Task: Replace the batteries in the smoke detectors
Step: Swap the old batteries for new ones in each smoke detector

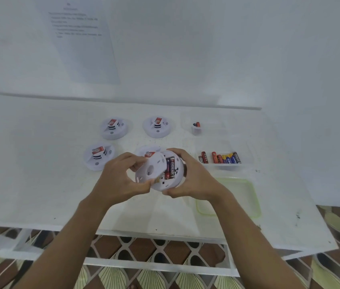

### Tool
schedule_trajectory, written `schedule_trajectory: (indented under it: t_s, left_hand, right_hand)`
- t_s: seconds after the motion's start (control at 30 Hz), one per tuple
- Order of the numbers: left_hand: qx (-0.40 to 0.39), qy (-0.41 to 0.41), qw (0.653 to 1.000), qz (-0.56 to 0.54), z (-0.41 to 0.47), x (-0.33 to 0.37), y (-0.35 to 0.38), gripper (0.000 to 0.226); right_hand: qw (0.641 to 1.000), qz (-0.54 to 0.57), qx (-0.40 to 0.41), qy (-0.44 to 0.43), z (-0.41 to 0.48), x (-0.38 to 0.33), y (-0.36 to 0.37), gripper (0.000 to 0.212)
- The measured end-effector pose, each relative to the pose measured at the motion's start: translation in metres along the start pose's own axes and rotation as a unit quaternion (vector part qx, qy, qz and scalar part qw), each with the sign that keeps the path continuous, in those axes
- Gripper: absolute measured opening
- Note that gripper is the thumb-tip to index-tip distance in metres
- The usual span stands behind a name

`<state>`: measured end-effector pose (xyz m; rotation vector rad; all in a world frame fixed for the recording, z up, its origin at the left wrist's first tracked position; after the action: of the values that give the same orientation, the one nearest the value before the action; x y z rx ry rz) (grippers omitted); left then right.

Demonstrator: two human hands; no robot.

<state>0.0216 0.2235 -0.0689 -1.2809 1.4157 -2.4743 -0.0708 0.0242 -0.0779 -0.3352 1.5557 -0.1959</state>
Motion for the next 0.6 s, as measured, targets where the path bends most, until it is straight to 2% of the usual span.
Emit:
schedule_trajectory:
  t_s: [0.2,0.37,0.5,0.6]
  left_hand:
    - [-0.013,-0.044,0.999,0.005,-0.016,-0.038,0.003,0.062]
    - [-0.121,-0.09,0.986,0.069,-0.021,-0.056,0.014,0.07]
    - [-0.176,-0.1,0.974,0.102,-0.02,-0.061,0.018,0.077]
    - [-0.226,-0.121,0.96,0.112,-0.017,-0.06,0.014,0.073]
  right_hand:
    - [0.998,0.042,0.039,0.025,-0.004,0.009,-0.002,0.092]
    - [0.995,0.053,0.083,0.028,-0.006,0.011,-0.004,0.095]
    - [0.993,0.069,0.094,0.021,-0.004,0.009,-0.003,0.097]
    - [0.99,0.097,0.096,0.019,-0.003,0.007,0.0,0.096]
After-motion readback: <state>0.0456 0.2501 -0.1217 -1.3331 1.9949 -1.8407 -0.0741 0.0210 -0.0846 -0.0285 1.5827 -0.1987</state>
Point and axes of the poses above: each hand's wrist, its own z-axis towards the middle knuckle, its own y-axis out of the palm, x = y × z, the point moved 2 cm from there along z, towards the middle knuckle, and after that the axes turned 9 degrees about -x, right-handed, at the moved point
